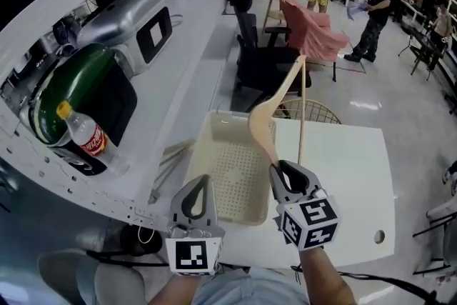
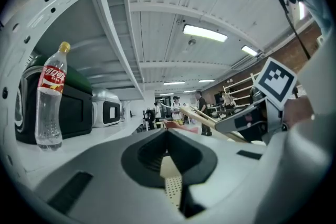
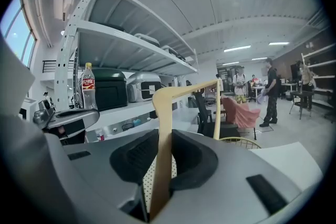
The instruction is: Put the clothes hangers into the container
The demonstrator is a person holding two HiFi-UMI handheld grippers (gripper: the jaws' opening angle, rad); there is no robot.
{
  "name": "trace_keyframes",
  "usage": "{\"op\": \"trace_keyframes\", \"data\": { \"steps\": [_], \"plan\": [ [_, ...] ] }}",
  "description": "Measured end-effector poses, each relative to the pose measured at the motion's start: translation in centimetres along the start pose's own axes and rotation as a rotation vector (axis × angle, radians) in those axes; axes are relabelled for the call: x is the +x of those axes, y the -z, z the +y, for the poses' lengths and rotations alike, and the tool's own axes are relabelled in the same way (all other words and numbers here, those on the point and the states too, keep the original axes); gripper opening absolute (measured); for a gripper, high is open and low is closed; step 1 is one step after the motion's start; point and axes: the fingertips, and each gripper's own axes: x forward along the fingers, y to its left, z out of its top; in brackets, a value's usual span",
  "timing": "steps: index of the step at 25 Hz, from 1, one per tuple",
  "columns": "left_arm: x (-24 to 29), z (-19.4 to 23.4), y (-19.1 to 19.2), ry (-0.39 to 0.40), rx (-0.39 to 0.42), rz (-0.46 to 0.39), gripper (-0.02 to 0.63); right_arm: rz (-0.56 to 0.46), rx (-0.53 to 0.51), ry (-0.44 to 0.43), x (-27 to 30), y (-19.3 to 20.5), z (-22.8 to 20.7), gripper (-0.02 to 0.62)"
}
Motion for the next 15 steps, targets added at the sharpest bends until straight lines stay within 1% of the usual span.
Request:
{"op": "trace_keyframes", "data": {
  "steps": [4,8,11,15],
  "plan": [
    [0.5,0.6,-0.6,-0.002,0.02,-0.007,0.012,-0.022,-0.005,-0.03,0.9,-1.3,0.9,0.084],
    [0.9,2.1,-1.0,0.0,0.026,-0.021,0.012,-0.035,0.006,-0.059,2.7,-2.2,2.7,0.084],
    [1.0,3.9,-0.6,0.0,0.066,-0.028,0.012,-0.031,0.023,-0.079,4.2,-2.1,4.2,0.084],
    [1.4,5.4,-0.1,0.017,0.082,-0.02,0.012,-0.014,0.061,-0.091,6.2,-1.0,5.3,0.084]
  ]
}}
